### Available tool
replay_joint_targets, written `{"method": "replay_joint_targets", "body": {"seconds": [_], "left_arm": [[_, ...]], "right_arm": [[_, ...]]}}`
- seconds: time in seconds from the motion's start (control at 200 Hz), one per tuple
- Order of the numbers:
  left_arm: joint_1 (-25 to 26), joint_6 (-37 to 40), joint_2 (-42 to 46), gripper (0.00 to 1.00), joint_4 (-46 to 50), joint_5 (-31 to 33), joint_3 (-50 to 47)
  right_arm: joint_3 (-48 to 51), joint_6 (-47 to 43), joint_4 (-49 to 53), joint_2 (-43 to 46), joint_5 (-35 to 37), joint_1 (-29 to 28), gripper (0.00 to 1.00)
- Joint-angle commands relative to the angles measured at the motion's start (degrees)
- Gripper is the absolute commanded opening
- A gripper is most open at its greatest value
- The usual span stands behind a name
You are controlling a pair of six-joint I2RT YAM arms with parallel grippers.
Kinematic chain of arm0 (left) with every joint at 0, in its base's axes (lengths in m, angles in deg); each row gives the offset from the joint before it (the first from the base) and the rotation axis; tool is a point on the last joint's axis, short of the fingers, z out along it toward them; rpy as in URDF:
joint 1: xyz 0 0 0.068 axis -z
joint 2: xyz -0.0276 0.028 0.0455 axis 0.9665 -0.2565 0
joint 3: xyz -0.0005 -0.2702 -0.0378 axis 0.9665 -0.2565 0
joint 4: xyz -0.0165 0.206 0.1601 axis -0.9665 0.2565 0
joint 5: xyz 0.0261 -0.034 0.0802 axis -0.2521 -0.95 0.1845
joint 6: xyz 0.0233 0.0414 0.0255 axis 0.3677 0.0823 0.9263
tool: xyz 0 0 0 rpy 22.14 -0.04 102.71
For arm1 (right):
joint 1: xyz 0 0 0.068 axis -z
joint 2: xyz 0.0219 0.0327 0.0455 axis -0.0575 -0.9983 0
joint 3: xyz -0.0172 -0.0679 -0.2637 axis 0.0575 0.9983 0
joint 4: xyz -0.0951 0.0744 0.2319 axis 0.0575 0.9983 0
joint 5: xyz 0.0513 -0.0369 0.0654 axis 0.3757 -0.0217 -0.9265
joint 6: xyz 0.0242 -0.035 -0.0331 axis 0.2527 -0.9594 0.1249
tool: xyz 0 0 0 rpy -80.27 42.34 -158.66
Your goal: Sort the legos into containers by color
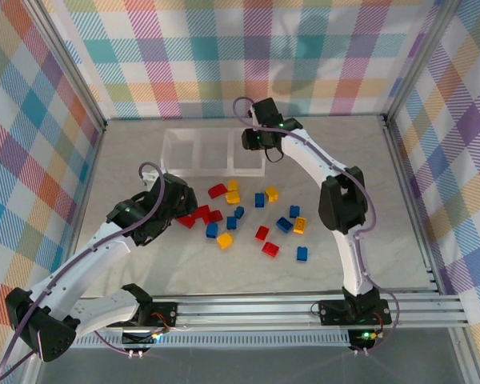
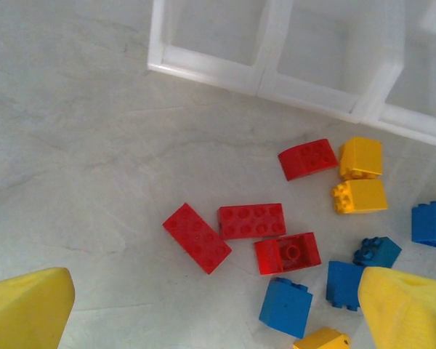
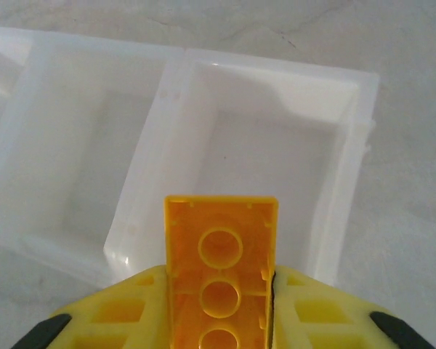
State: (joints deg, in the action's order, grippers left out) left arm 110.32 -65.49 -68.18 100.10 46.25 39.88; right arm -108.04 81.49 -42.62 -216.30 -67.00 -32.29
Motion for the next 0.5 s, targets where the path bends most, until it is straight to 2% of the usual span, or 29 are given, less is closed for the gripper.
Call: {"method": "replay_joint_targets", "body": {"seconds": [0.0, 0.125, 0.26, 0.36, 0.435, 0.495], "left_arm": [[0.7, -5.5, -0.7, 1.00, 5.0, 1.1, 0.4], [0.7, -10.7, -2.6, 0.97, 3.7, -1.3, -3.2], [0.6, -13.0, -5.9, 0.92, -0.7, -4.0, -7.0], [0.6, -10.2, -10.1, 0.91, -1.5, -4.1, -6.4], [0.5, -7.0, -12.9, 0.93, -2.2, -4.8, -5.8], [0.5, -6.1, -15.1, 0.99, -2.2, -5.3, -5.3]], "right_arm": [[-6.9, -1.7, 5.0, -3.8, 0.0, -0.1, 0.51], [-6.9, -2.3, 6.1, -2.6, -0.1, -0.1, 0.68], [1.5, -2.4, 3.4, 4.0, -0.8, -0.1, 0.71], [10.1, -2.5, 0.8, 10.7, -1.0, -0.2, 0.72], [16.9, -2.3, -1.0, 16.2, -1.7, -0.1, 0.74], [21.7, -2.0, -2.4, 20.2, -1.9, -0.2, 0.76]]}}
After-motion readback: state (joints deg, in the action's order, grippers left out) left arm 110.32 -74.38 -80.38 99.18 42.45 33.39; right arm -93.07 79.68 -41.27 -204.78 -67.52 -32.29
